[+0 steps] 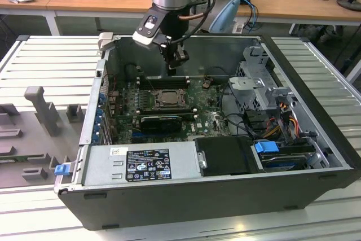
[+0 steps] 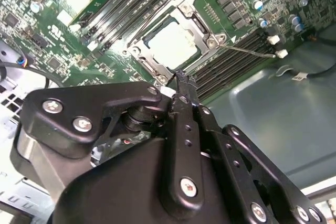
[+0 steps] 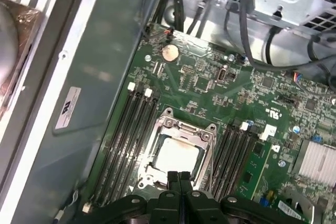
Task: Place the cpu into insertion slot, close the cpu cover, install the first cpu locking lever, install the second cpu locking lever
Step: 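Install the first cpu locking lever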
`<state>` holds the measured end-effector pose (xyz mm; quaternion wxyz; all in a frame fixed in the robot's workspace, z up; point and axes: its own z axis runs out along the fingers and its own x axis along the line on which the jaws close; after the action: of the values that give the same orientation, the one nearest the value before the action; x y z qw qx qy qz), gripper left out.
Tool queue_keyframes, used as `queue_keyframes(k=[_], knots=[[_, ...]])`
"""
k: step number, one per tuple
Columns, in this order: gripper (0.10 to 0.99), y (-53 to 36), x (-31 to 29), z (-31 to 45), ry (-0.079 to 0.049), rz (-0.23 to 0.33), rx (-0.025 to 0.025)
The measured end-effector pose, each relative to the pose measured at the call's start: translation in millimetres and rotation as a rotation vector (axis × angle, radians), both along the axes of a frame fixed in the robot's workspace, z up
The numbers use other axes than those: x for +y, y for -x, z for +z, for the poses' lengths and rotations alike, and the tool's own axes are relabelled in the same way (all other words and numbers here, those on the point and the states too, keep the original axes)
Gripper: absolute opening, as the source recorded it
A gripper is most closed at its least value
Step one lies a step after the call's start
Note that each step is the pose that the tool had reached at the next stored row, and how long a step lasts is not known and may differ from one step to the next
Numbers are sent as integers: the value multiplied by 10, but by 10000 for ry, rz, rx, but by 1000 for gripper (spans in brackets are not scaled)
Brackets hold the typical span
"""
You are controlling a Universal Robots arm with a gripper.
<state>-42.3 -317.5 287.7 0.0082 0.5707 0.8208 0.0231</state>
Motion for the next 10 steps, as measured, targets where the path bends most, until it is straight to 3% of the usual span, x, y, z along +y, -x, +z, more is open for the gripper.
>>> queue_keyframes(k=[10], knots=[[106, 0, 0, 0, 0, 942, 0]])
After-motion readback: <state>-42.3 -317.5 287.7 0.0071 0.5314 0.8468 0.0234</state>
